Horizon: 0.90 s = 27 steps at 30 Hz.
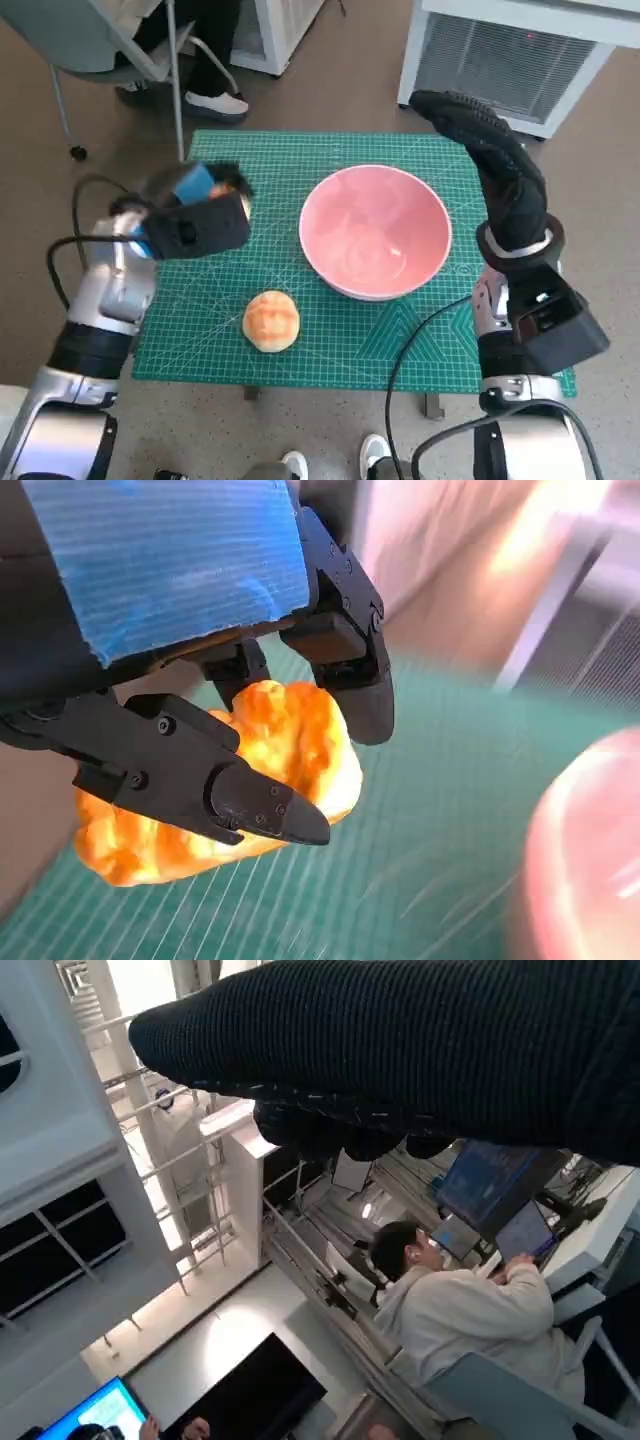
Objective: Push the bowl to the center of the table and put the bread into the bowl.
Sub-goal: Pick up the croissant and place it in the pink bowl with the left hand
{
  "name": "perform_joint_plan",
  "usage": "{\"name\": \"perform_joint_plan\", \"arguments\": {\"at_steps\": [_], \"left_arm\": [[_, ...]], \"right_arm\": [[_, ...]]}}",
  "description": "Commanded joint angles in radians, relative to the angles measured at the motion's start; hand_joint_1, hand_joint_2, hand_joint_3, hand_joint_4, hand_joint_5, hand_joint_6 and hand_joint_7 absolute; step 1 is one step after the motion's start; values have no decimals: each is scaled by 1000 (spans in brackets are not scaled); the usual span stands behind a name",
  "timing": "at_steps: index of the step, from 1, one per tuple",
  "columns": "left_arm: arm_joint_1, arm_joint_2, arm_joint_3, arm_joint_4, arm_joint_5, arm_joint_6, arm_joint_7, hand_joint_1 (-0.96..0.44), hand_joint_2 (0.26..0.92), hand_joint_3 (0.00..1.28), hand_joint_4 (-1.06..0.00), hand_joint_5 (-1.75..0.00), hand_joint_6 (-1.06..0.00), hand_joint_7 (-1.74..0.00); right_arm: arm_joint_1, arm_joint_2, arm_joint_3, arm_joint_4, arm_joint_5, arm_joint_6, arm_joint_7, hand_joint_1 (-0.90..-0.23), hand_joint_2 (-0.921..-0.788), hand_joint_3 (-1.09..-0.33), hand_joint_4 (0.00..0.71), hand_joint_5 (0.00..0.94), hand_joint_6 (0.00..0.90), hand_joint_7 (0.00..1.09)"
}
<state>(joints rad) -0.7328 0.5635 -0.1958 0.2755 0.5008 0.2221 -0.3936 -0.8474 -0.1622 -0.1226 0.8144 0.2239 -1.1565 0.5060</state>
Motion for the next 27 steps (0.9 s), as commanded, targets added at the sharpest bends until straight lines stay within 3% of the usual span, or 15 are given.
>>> {"name": "perform_joint_plan", "arguments": {"at_steps": [1,14,27], "left_arm": [[6,-5,39,-102,-21,0,26,1,899,39,-807,-1072,-668,-1086],[-95,-64,23,-197,-22,-14,44,1,904,34,-808,-1056,-657,-1111],[-171,-188,-96,-117,13,-76,75,2,920,25,-774,-1055,-639,-1168]], "right_arm": [[19,-10,3,11,-4,7,-3,-608,-921,-764,273,1,321,30],[31,-11,4,-8,-10,6,-19,-590,-921,-766,273,1,321,32],[48,-23,4,-21,-1,14,-22,-588,-921,-764,274,1,319,33]]}}
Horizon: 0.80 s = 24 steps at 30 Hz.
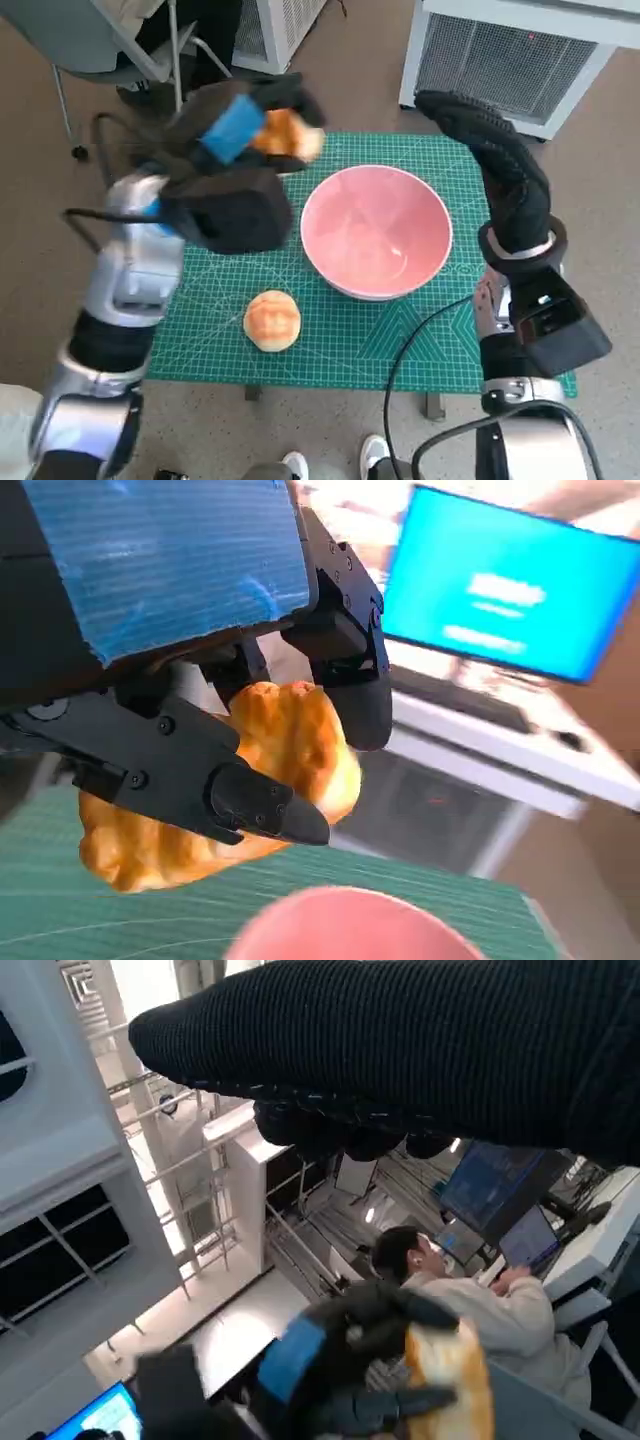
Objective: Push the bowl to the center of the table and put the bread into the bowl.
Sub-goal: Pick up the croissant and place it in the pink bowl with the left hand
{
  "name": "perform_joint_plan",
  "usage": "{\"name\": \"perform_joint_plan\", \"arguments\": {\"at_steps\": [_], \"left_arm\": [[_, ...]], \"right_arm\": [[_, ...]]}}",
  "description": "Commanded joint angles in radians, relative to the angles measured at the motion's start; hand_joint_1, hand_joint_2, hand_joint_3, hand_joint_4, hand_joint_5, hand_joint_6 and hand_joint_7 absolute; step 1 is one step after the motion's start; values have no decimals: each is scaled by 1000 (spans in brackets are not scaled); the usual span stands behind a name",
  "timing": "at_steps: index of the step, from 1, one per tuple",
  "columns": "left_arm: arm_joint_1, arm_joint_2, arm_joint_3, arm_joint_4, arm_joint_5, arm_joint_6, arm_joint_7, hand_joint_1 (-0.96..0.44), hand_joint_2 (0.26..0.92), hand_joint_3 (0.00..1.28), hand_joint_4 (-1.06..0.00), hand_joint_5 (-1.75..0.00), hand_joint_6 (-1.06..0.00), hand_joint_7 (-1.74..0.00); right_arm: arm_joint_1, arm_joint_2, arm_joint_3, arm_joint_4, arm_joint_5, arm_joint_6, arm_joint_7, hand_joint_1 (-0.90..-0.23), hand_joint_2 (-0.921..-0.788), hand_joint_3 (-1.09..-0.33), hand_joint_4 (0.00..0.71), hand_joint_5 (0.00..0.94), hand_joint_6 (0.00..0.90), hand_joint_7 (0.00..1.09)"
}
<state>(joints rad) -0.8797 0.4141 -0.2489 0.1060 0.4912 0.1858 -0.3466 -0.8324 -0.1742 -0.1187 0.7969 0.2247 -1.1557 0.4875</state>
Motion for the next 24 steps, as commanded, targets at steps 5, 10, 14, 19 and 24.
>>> {"name": "perform_joint_plan", "arguments": {"at_steps": [5,10,14,19,24], "left_arm": [[-45,-86,-93,155,47,-98,63,1,921,49,-740,-1066,-614,-1219],[-64,-126,-128,258,62,-158,98,1,920,79,-706,-1098,-580,-1258],[-76,-154,-149,337,76,-203,127,1,920,84,-720,-1099,-555,-1267],[-81,-183,-167,419,69,-248,131,1,920,91,-726,-1112,-535,-1268],[-83,-187,-171,454,44,-263,67,2,921,185,-646,-1273,-411,-1308]], "right_arm": [[42,-15,2,-20,-1,22,-6,-598,-921,-763,274,1,315,32],[52,-17,2,-33,-7,25,-14,-599,-921,-762,275,1,312,30],[62,-19,3,-45,-17,28,-24,-586,-921,-768,275,1,307,28],[72,-25,3,-65,-36,33,-44,-578,-921,-781,272,0,303,27],[80,-30,1,-80,-52,39,-63,-579,-921,-788,271,0,302,27]]}}
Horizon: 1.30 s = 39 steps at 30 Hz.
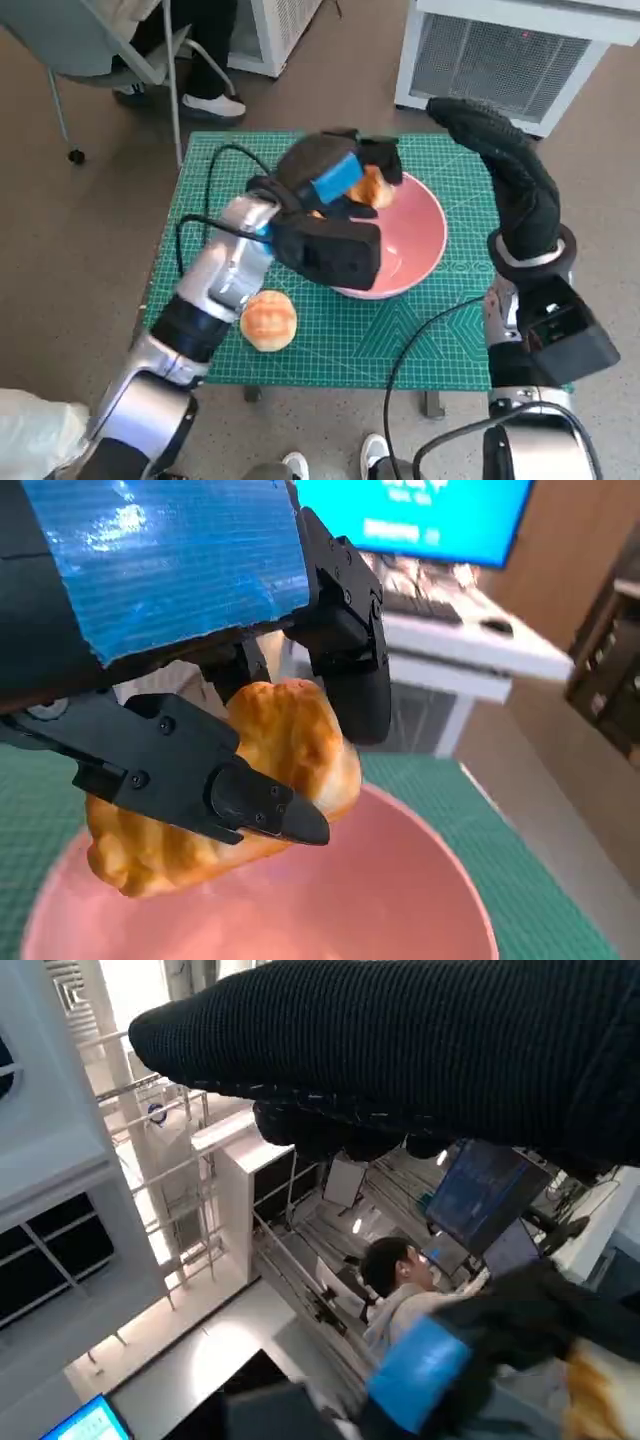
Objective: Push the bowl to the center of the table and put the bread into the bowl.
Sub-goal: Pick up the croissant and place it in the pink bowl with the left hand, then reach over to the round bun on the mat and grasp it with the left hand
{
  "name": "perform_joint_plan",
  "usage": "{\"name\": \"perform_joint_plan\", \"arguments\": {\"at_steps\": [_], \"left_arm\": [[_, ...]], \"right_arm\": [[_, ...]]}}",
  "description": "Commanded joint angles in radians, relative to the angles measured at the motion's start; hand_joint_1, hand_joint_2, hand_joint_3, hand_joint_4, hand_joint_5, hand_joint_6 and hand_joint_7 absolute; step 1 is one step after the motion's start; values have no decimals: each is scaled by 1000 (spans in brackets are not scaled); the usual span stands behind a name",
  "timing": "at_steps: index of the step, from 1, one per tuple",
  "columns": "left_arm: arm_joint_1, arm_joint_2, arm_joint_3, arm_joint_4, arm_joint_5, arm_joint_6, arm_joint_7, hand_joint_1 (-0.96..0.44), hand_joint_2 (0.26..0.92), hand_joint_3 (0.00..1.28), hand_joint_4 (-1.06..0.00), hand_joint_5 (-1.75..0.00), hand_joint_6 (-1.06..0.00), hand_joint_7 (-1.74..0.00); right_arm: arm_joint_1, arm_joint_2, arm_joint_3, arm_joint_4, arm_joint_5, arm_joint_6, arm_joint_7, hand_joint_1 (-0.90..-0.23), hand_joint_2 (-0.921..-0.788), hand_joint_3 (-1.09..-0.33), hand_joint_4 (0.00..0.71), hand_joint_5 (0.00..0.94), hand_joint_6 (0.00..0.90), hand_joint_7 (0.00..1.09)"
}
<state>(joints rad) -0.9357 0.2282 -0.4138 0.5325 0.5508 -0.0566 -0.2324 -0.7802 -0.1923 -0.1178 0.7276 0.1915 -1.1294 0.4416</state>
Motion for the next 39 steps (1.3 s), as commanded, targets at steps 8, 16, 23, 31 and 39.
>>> {"name": "perform_joint_plan", "arguments": {"at_steps": [8,16,23,31,39], "left_arm": [[-53,47,-27,34,-38,11,-298,-196,854,47,-212,-154,-241,-236],[3,111,46,-35,-148,-83,-386,-341,835,10,-13,-8,-68,-24],[92,188,124,-132,-203,-242,-318,-392,842,8,0,0,-53,-11],[249,288,238,-401,-259,-252,-320,-319,840,3,-94,-17,-192,-53],[424,392,332,-604,-269,-268,-320,-288,824,0,-255,-18,-357,-55]], "right_arm": [[36,-19,-1,-21,-26,15,-38,-586,-921,-793,269,1,300,28],[42,-15,-3,-25,-43,5,-66,-580,-921,-795,271,2,300,29],[37,-11,1,-18,-41,-1,-72,-579,-921,-793,272,2,302,31],[34,-13,4,-12,-24,1,-64,-579,-921,-791,275,3,302,33],[31,-12,7,-7,-3,6,-52,-570,-921,-792,277,3,305,35]]}}
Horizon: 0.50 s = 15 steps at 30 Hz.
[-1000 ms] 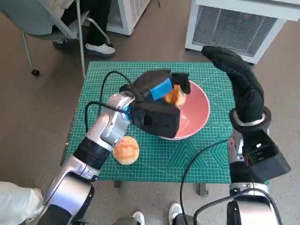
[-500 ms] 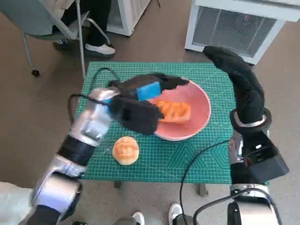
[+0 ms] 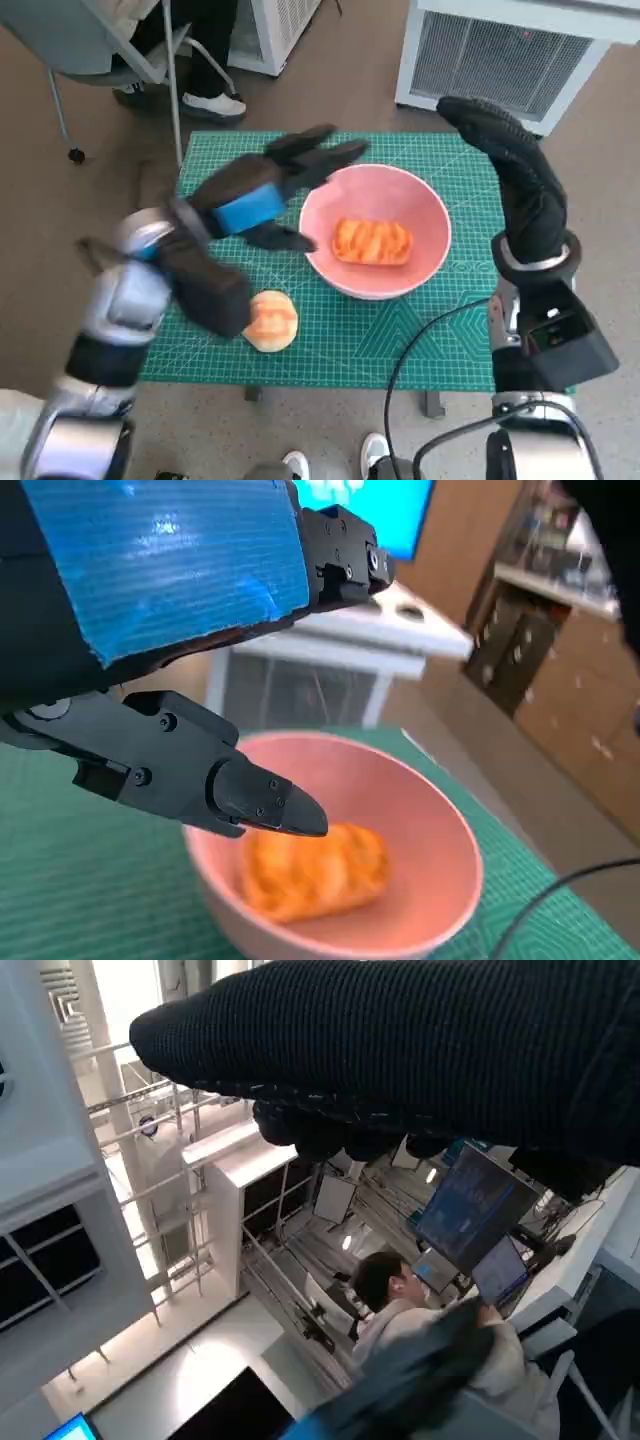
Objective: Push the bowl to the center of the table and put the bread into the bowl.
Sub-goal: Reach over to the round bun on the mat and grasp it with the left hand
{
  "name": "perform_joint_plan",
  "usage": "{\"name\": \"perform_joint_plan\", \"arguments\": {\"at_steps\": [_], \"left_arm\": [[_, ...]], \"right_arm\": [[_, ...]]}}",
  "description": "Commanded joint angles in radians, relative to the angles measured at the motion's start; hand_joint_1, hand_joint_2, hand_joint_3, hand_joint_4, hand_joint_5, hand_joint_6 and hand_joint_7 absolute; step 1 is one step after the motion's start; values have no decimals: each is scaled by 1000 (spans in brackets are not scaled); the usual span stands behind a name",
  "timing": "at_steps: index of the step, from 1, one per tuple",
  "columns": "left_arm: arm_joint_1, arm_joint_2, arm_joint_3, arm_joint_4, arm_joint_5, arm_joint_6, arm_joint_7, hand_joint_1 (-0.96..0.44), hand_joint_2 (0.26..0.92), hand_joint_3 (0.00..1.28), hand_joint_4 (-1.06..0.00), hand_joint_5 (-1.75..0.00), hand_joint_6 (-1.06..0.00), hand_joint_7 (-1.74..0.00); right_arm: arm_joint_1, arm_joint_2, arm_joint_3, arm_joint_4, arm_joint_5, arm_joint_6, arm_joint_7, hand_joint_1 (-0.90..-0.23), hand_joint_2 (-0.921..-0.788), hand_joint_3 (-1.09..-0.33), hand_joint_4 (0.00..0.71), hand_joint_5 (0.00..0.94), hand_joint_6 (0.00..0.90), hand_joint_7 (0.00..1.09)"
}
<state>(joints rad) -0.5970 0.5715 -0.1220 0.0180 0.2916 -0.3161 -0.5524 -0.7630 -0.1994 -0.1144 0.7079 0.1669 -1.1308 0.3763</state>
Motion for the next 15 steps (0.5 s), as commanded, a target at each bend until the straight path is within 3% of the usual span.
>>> {"name": "perform_joint_plan", "arguments": {"at_steps": [1,15], "left_arm": [[101,57,46,-104,-9,-9,0,-287,823,0,-264,-18,-366,-54],[274,142,62,-175,-34,0,-63,-281,835,6,-323,-9,-433,-37]], "right_arm": [[13,-5,4,13,25,8,15,-570,-921,-792,277,3,305,36],[-7,-2,9,35,66,16,60,-567,-921,-792,278,2,313,42]]}}
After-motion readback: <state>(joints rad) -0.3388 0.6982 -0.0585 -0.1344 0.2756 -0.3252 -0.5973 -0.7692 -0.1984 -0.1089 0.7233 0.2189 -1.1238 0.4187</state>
